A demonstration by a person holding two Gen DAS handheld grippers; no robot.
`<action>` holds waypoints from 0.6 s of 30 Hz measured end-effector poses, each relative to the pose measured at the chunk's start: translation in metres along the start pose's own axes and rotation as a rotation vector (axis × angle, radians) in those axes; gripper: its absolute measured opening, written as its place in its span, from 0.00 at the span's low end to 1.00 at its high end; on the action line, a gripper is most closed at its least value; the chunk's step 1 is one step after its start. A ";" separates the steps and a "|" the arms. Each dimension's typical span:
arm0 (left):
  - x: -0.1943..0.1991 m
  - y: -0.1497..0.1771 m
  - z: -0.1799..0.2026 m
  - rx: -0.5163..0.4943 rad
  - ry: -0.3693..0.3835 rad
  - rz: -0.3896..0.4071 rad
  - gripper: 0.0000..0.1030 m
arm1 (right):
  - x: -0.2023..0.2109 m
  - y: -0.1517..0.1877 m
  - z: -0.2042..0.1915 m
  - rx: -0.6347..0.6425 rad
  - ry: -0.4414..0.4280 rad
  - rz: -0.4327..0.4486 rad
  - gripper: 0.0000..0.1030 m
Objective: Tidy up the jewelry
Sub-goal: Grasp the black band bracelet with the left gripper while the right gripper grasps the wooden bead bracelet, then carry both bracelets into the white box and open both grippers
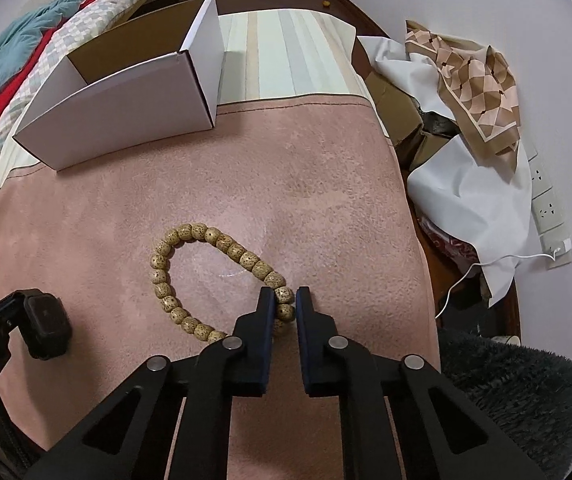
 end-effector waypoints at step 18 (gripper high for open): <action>0.066 -0.043 0.006 -0.031 0.059 0.139 0.08 | 0.076 -0.023 0.008 -0.082 -0.175 0.164 0.09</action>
Point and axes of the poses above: each gripper's, at about its wrist camera, not at the fingertips, and x roughly against the way its jaws point, z to its right, y to its underside, the point moved 2 cm from there along -x, roughly the way its jaws point, and after that the axes turned 14 degrees about y, right-handed, at the moved point
